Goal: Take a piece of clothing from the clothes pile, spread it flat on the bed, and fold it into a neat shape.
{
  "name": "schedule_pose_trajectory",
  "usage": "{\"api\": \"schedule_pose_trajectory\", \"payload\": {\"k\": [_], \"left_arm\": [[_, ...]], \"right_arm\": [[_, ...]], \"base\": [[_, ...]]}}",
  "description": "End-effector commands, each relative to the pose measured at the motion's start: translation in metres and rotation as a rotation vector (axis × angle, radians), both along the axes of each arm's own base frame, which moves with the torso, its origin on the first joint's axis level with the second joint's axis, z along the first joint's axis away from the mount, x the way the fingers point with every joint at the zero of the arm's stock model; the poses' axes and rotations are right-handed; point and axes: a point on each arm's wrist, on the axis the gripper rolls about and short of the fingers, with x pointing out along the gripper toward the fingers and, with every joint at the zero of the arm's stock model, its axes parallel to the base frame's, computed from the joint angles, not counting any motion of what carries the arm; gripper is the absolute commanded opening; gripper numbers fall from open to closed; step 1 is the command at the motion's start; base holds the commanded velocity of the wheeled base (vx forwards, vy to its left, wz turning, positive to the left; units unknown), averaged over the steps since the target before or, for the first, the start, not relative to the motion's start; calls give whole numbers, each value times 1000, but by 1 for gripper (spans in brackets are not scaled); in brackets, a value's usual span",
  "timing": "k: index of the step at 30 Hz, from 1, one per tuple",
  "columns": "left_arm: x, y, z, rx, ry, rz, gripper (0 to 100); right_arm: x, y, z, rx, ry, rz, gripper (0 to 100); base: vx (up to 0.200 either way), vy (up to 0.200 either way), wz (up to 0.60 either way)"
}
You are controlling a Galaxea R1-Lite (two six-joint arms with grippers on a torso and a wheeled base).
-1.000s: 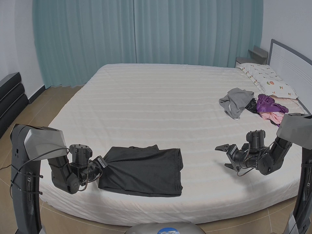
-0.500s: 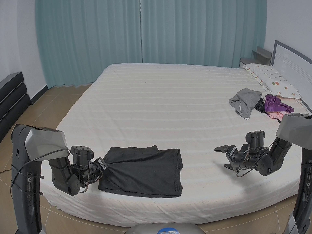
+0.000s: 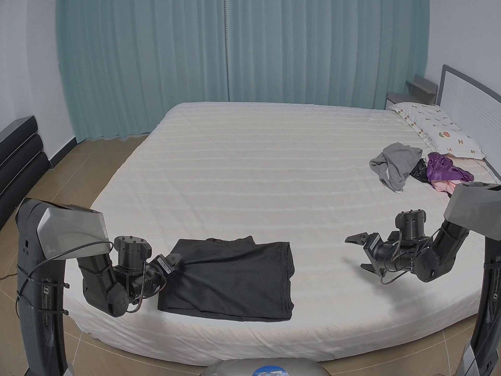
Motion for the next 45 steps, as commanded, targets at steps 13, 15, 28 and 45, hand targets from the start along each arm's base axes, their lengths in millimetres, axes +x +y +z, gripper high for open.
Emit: {"api": "schedule_pose_trajectory", "payload": {"k": [13,15,28,45], "left_arm": [[-5,6,13,-13,-16,18,100],[-5,7,21,-55,-30,50,100],[-32,16,87,-57,-170,41,100],[-125,19,179,174,-482,-135,100]], "right_arm": [[0,0,1,1,-1,2,100],[0,0,1,0,-2,2,100],[-17,15,26,4,-36,35,100],[-142,6,146,-255,-397,-23,100]], "base": [[0,0,0],[0,0,0],[0,0,0],[0,0,0]]}}
